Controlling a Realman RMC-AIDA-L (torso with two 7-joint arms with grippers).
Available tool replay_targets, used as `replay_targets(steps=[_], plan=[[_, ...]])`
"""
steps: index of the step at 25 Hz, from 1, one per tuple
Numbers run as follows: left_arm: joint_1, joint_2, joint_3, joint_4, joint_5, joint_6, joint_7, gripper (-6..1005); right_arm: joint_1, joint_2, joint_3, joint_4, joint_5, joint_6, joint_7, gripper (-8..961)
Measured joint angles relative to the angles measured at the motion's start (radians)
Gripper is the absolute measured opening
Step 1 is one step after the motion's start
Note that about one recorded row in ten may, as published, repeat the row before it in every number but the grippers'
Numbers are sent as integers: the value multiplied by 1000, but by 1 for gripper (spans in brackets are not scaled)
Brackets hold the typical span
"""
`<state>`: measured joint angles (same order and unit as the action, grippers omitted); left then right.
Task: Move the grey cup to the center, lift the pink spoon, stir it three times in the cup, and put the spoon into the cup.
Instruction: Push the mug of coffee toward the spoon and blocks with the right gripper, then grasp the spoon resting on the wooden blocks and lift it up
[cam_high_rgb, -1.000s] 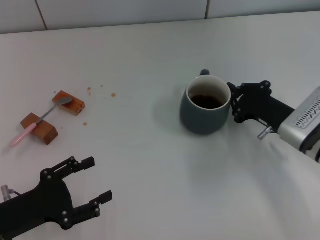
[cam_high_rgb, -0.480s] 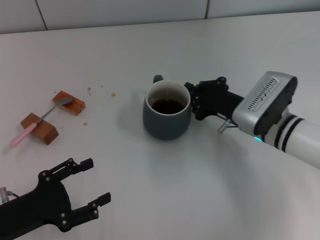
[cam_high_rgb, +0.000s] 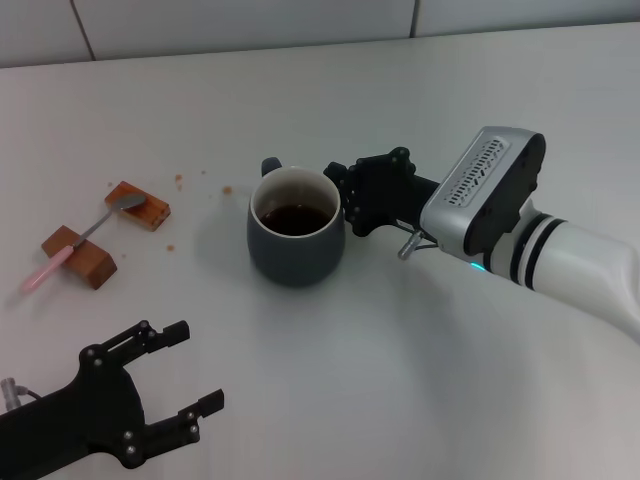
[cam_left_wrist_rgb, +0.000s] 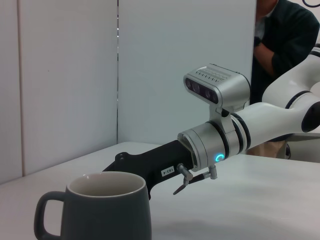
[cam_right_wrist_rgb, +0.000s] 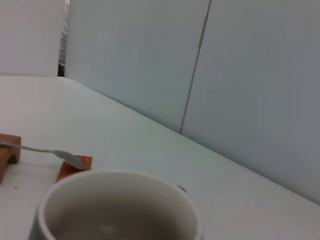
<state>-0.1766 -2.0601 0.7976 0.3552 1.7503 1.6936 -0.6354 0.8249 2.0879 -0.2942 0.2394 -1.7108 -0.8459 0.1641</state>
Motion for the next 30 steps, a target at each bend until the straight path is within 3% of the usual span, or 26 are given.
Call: replay_targets(steps=[4,6,7,8,10,12,13,14,17,23,30], plan=[[1,0,0,-2,0,-3,1,796,-66,-4,35,-34,10,-60,2,30],[1,0,0,-2,0,-7,1,796,-144,-7,90,-77,12,-171,9,29],[2,0,0,-2,2,-13,2,795,-226,-9,142,-127,12,-324,27,29],[2,0,0,-2,2,-13,2,795,-226,-9,142,-127,12,-324,27,29],[2,0,2,-2,2,-16,2,795,-310,-11,162,-186,12,-502,87,29],[2,0,1,-2,3,-17,2,795,-404,-11,134,-289,-8,-724,209,29],[2,0,1,-2,3,-17,2,796,-404,-11,134,-289,-8,-724,209,29],[2,1,1,-2,3,-17,2,796,-449,-11,97,-348,-33,-823,252,29],[2,1,2,3,3,-17,2,796,-509,-11,18,-432,-97,-938,298,29],[0,2,7,5,3,-17,2,796,-558,-11,-68,-517,-245,-983,374,30],[0,2,3,7,15,-17,2,796,-561,-11,-71,-536,-430,-888,411,29]])
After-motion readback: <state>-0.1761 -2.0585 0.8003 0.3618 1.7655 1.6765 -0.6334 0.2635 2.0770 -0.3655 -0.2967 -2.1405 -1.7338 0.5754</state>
